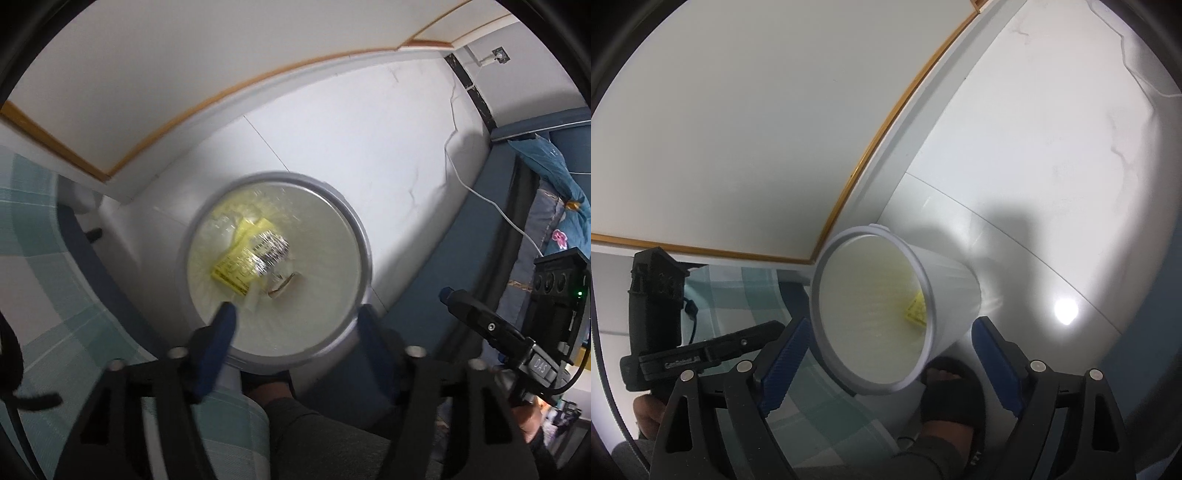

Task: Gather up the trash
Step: 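Open both grippers over the white bin to drop the wrappers, then move both tools back over the table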

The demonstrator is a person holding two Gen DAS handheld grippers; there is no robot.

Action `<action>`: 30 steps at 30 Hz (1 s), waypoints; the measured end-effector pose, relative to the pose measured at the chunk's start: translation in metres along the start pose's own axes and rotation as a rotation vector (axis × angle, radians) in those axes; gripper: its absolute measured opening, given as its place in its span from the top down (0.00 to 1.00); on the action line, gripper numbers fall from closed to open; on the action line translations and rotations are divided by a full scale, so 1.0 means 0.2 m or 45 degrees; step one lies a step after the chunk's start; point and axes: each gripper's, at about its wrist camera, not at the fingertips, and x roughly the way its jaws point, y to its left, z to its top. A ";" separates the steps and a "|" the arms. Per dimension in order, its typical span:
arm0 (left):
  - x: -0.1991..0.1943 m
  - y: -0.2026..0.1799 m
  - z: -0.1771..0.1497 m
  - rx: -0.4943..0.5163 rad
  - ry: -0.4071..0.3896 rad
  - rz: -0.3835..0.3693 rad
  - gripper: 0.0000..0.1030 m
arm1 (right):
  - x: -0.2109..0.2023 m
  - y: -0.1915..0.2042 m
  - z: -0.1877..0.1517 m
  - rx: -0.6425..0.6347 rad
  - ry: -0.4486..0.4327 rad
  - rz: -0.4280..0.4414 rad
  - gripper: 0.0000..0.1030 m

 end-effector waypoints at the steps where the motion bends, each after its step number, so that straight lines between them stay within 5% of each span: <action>1: -0.01 0.00 -0.01 0.001 -0.019 0.018 0.30 | 0.00 0.00 0.00 -0.002 -0.004 -0.005 0.12; 11: -0.15 0.00 -0.07 0.023 -0.162 0.088 0.25 | -0.08 0.08 -0.02 -0.038 -0.037 -0.012 0.11; 21: -0.58 0.05 -0.25 -0.031 -0.561 0.167 0.24 | -0.27 0.32 -0.03 -0.151 -0.130 0.047 0.10; 30: -0.90 0.20 -0.49 -0.130 -0.806 0.185 0.24 | -0.55 0.73 -0.13 -0.380 -0.323 0.107 0.10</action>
